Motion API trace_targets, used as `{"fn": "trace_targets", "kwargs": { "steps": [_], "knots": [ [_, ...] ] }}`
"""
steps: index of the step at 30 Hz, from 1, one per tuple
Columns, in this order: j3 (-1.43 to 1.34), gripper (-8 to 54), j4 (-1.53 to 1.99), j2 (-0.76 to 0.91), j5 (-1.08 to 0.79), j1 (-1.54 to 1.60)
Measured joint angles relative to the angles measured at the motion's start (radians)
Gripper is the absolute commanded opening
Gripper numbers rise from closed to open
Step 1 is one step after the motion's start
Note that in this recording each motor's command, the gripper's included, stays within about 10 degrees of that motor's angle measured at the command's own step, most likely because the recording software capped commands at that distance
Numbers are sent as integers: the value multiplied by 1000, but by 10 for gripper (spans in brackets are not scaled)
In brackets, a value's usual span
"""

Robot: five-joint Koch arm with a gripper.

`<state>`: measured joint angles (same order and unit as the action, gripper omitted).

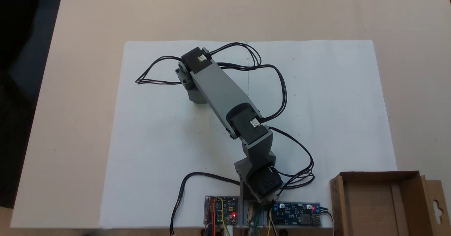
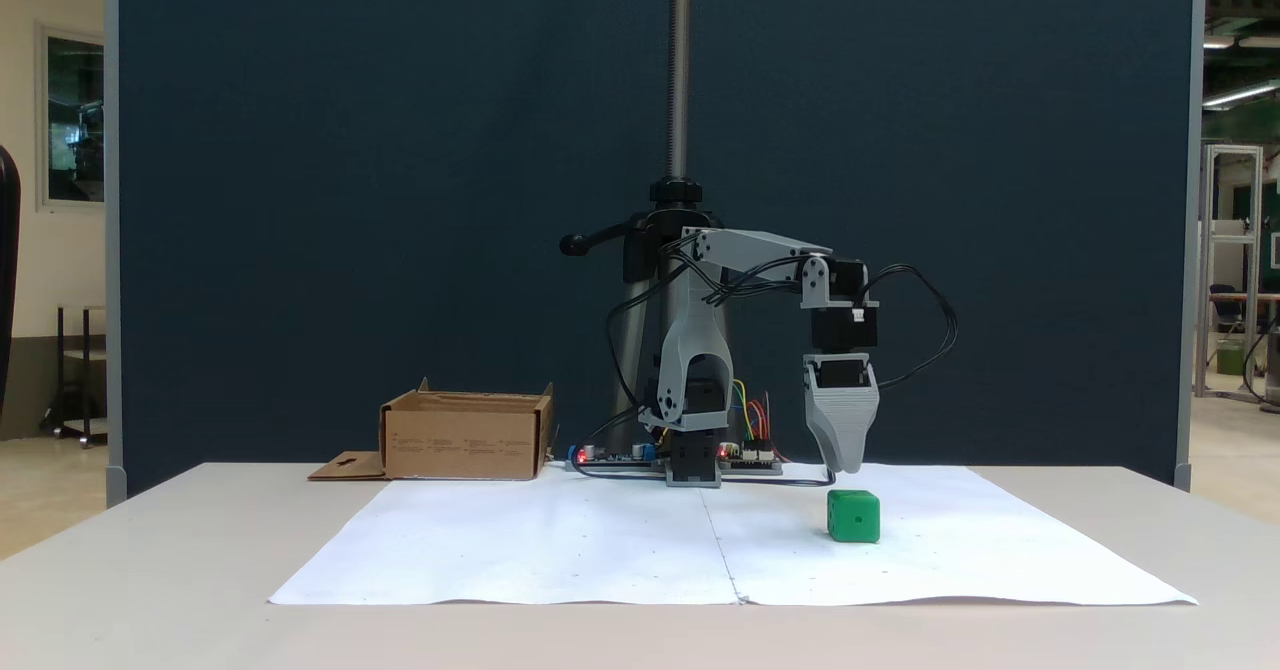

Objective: Grasp a green dice and put it in the bin.

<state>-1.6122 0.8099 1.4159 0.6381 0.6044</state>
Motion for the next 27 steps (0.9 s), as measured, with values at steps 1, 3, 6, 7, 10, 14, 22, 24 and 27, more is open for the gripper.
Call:
{"fn": "trace_targets", "kwargs": {
  "steps": [1, 3, 6, 7, 10, 14, 22, 24, 27],
  "knots": [
    [0, 411, 0, 0, 11, 0],
    [0, 411, 0, -5, 17, 0],
    [2, 411, 0, -23, 17, 11],
    [0, 412, 0, -35, 17, 14],
    [2, 412, -8, -52, 17, 32],
    [2, 412, -15, -67, 17, 41],
    [0, 411, -55, -117, 17, 57],
    [0, 411, -61, -132, 18, 58],
    [3, 411, -72, -147, 17, 58]
  ]
}}
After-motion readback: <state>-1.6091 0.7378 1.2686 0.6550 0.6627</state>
